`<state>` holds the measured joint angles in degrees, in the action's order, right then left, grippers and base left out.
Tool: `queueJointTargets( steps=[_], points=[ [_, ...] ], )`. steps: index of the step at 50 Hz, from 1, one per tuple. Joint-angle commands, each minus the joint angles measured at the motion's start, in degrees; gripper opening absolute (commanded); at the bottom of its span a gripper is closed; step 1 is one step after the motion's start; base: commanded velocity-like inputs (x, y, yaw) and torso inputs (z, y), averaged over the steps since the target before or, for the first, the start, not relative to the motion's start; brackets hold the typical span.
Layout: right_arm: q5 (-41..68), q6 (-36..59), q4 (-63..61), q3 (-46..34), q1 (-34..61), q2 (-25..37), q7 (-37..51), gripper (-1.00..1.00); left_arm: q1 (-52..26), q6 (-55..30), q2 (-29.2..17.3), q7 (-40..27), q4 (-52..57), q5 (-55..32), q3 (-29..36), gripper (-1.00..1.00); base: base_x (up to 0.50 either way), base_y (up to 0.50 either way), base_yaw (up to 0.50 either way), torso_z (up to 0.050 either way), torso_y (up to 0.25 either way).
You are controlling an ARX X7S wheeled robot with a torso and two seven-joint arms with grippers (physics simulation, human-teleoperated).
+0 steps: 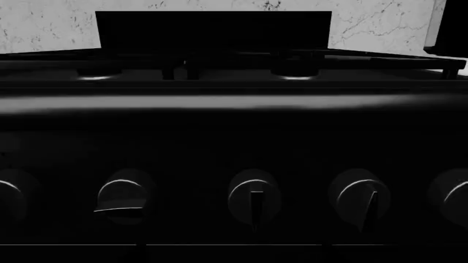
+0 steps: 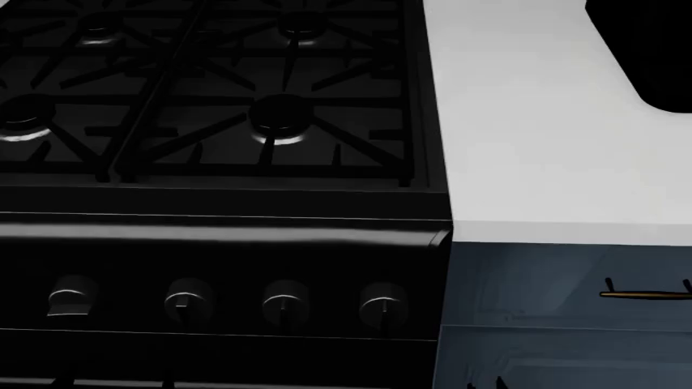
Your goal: Press the stop button on the microwave
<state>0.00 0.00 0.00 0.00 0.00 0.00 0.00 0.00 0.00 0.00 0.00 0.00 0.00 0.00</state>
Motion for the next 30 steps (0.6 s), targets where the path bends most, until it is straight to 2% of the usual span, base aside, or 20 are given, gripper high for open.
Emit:
queueJointTargets(
  steps=[1, 16, 19, 22, 26, 29, 30],
  points=[
    [4.84, -0.56, 0.44, -5.87, 0.38, 4.83, 5.81, 1.00, -0.01, 0.43, -0.52, -0.50, -0.43, -0.52, 0.51, 1.00, 0.00, 0.00, 0.00, 0.000, 0.000],
    [2.67, 0.62, -0.59, -7.47, -0.21, 5.21, 9.48, 1.00, 0.17, 0.46, -3.42, -5.23, -0.98, -0.53, 3.55, 1.00, 0.00, 0.00, 0.00, 0.000, 0.000],
    [2.23, 2.37, -2.17, -7.98, -0.20, 5.48, 10.09, 1.00, 0.48, -0.17, -4.03, -5.59, -0.04, -0.63, 3.58, 1.00, 0.00, 0.00, 0.00, 0.000, 0.000],
    [2.55, 7.54, -9.34, -7.81, -0.08, 6.13, 10.62, 1.00, 0.57, -0.08, -4.80, -6.10, -1.06, -0.68, 2.91, 1.00, 0.00, 0.00, 0.00, 0.000, 0.000],
    [1.97, 15.42, -20.50, -7.50, 1.51, 6.72, 12.12, 1.00, 1.44, 0.30, -7.33, -8.17, -6.78, -0.36, -0.01, 1.00, 0.00, 0.00, 0.00, 0.000, 0.000],
    [0.14, 21.38, -27.36, -7.63, 3.64, 6.89, 13.99, 1.00, 1.03, 5.81, -8.37, -9.88, -18.06, -1.15, -2.59, 1.00, 0.00, 0.00, 0.00, 0.000, 0.000],
    [0.50, 23.01, -28.85, -7.65, 4.21, 6.97, 13.75, 1.00, 0.35, 7.51, -8.43, -8.59, -22.21, -3.39, -3.65, 1.00, 0.00, 0.00, 0.00, 0.000, 0.000]
  ],
)
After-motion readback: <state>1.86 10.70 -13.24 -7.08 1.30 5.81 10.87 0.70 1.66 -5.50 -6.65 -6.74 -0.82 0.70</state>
